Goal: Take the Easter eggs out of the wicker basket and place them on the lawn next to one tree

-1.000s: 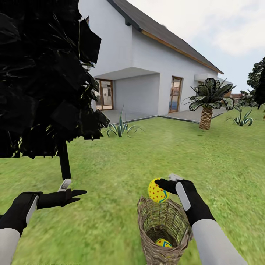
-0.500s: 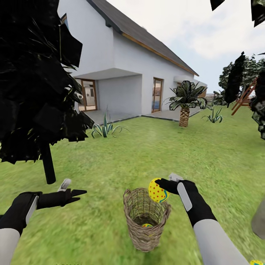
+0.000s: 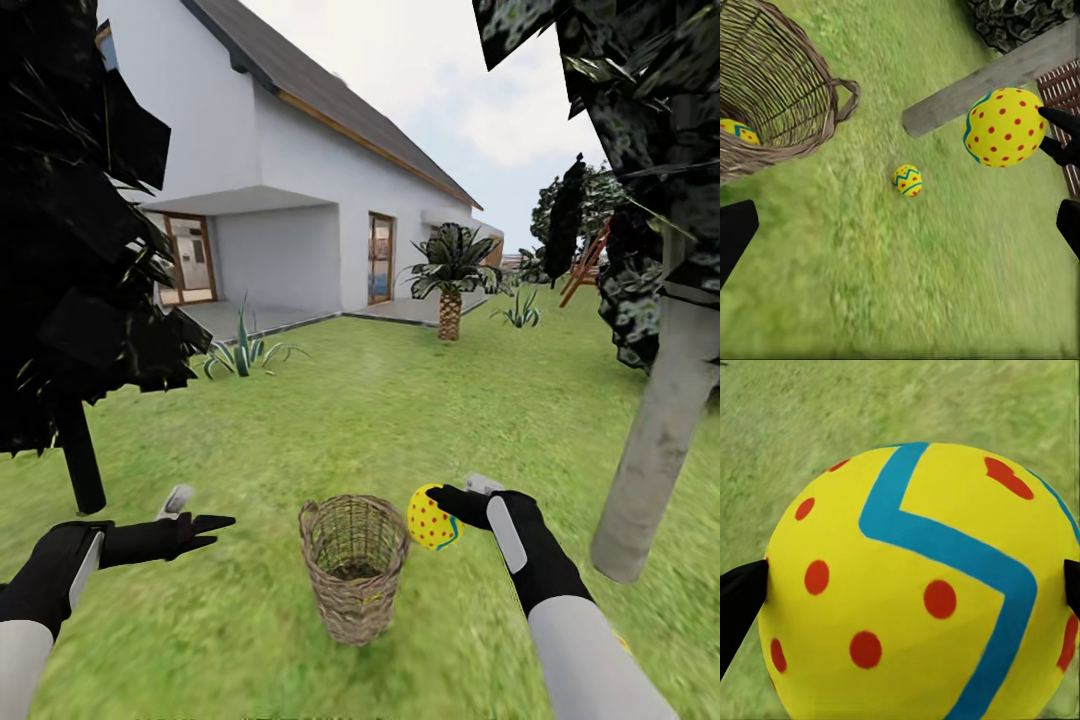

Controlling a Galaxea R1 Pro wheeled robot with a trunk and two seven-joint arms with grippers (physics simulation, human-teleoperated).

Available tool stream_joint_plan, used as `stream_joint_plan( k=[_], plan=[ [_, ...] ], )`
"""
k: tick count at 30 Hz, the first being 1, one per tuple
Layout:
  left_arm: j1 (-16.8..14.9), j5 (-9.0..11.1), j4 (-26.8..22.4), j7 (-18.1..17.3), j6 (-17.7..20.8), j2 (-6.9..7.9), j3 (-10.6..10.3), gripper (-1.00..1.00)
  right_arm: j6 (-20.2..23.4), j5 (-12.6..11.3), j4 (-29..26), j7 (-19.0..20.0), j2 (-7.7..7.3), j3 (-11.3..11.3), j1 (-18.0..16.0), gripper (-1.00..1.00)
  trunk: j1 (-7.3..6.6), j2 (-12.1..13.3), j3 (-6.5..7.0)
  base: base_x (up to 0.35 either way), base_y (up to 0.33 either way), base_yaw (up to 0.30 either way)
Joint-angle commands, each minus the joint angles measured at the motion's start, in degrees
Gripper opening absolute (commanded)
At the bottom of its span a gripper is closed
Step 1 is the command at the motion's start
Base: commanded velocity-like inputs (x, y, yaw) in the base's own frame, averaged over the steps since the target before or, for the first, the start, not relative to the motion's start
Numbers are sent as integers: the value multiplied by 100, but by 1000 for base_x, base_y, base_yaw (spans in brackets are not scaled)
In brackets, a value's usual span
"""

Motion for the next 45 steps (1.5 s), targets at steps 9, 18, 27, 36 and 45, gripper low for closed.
stream_joint_plan(
  k=[9, 18, 27, 36, 45],
  plan=[
    [-3, -28, -4, -30, 54, 0, 15, 100, 17, -27, 259, -23, 7, -256, -5, -100, -201, 359, 104, -22, 0, -234],
    [-3, -28, -4, -28, 54, 0, 16, 100, -59, -25, 545, -56, -103, -300, -5, -100, -399, 720, 209, 0, 0, -222],
    [-3, -15, -4, -42, 46, 0, 50, 100, -69, -16, 638, -70, -134, -743, -5, -100, -465, 840, 205, 0, 0, -222],
    [-3, -11, -4, -46, -111, -13, -1, 100, -219, -21, 688, -71, -134, -747, -5, -100, -465, 840, 149, 0, -167, -222],
    [-3, -11, -4, -46, -138, -18, -9, 100, -237, -21, 688, -72, -139, -747, -5, -100, -465, 840, 92, 0, -300, -222]
  ],
)
